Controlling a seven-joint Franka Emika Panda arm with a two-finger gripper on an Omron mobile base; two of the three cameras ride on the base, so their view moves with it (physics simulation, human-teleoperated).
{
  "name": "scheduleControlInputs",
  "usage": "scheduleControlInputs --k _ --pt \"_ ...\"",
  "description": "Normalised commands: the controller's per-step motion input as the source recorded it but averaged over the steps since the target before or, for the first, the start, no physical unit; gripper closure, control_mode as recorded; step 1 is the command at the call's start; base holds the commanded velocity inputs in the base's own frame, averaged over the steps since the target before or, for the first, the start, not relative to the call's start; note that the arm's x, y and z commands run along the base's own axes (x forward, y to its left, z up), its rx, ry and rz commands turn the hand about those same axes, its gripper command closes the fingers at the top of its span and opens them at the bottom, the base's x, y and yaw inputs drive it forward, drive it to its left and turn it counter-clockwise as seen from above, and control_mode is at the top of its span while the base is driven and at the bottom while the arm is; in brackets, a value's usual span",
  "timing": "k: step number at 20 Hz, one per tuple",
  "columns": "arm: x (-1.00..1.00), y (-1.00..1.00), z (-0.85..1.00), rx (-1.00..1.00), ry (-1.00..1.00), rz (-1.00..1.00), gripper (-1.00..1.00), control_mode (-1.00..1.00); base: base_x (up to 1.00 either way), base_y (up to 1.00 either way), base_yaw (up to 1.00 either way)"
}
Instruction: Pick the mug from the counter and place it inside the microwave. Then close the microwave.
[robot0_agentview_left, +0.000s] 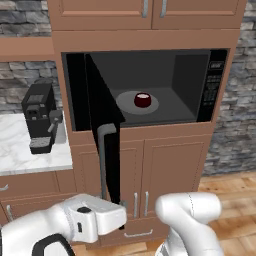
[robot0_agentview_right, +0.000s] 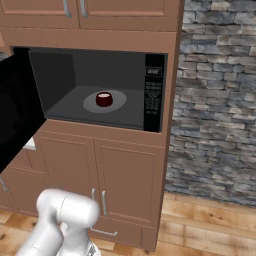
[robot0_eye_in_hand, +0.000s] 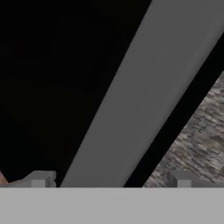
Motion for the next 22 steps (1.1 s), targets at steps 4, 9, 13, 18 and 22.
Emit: scheduleControlInputs --k 4,9,13,18,22 --pt "0.00 -0.43 0.12 0.00 0.08 0.04 -1.00 -1.00 0.00 0.00 0.00" --pt "0.00 -0.44 0.02 0.00 0.02 0.03 -1.00 -1.00 0.00 0.00 0.00" --pt "0.00 -0.49 0.00 0.00 0.00 0.01 -1.00 -1.00 0.00 0.00 0.00" --pt "0.00 -0.49 0.00 0.00 0.00 0.00 -1.00 -1.00 0.00 0.00 0.00" --pt "0.00 -0.40 0.00 0.00 0.00 0.00 -1.00 -1.00 0.00 0.00 0.00"
